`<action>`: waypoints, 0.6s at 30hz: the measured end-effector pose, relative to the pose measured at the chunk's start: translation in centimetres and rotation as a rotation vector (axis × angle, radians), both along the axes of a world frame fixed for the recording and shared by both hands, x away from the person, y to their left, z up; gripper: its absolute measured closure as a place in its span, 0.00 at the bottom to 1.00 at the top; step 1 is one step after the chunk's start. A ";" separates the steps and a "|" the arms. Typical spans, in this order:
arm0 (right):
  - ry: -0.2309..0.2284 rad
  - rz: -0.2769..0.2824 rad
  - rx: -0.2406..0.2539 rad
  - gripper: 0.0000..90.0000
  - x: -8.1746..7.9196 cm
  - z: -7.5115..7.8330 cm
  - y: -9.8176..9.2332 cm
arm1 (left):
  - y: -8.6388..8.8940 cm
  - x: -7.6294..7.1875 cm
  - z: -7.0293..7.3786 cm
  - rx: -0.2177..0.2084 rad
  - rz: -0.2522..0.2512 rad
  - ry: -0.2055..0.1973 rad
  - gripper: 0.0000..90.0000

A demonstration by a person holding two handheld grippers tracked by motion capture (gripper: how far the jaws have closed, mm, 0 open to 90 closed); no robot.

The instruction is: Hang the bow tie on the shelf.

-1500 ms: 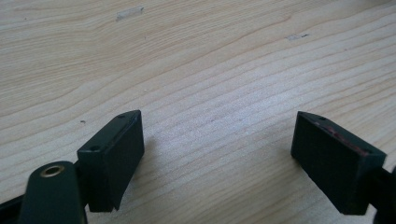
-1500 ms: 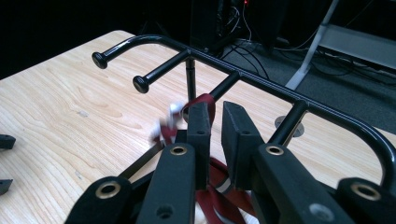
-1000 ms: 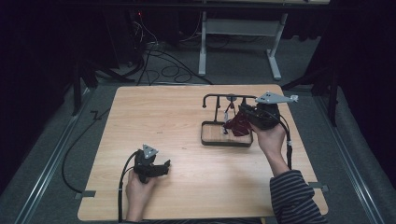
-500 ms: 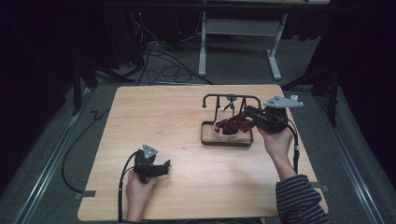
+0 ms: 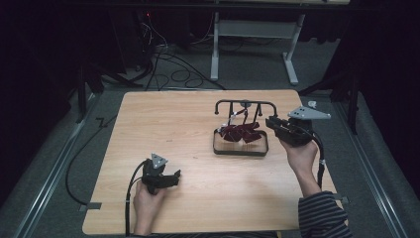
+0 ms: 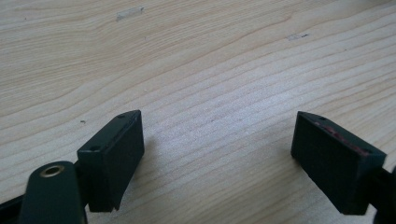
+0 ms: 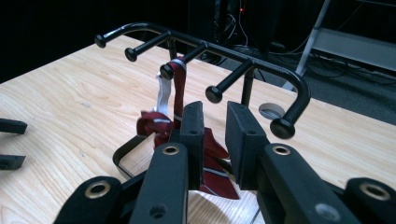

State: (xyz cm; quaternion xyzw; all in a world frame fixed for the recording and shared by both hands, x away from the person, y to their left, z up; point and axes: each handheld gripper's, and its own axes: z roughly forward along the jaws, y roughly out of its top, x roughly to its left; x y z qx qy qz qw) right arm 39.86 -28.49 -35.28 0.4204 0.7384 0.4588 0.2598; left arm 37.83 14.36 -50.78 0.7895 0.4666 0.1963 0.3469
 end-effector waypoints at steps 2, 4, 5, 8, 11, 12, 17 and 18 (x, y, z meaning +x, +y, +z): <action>0.001 -0.004 0.003 0.86 -0.1 -0.1 -0.1 | 0.0 0.0 0.0 0.000 0.000 0.000 0.19; 0.003 -0.003 0.010 0.86 -0.2 -0.2 -0.3 | 0.0 0.0 0.0 0.000 0.000 0.000 0.19; 0.005 -0.007 0.013 0.86 -0.3 -0.2 -0.4 | 0.0 0.0 0.0 0.000 0.000 0.000 0.19; 0.001 -0.005 0.012 0.85 -0.5 -0.3 -0.6 | 0.0 0.0 0.0 0.000 0.000 0.000 0.19; 0.006 -0.013 0.016 0.85 -0.7 -0.5 -0.9 | 0.0 0.0 0.0 0.000 0.000 0.000 0.19; 0.002 -0.012 0.015 0.85 -0.7 -0.5 -1.0 | 0.0 0.0 0.0 0.000 0.000 0.000 0.19; 0.007 -0.022 0.023 0.85 -1.1 -0.6 -1.6 | 0.0 0.0 0.0 0.000 0.000 0.000 0.19; 0.006 -0.022 0.025 0.84 -1.1 -0.7 -1.7 | 0.0 0.0 0.0 0.000 0.000 0.000 0.19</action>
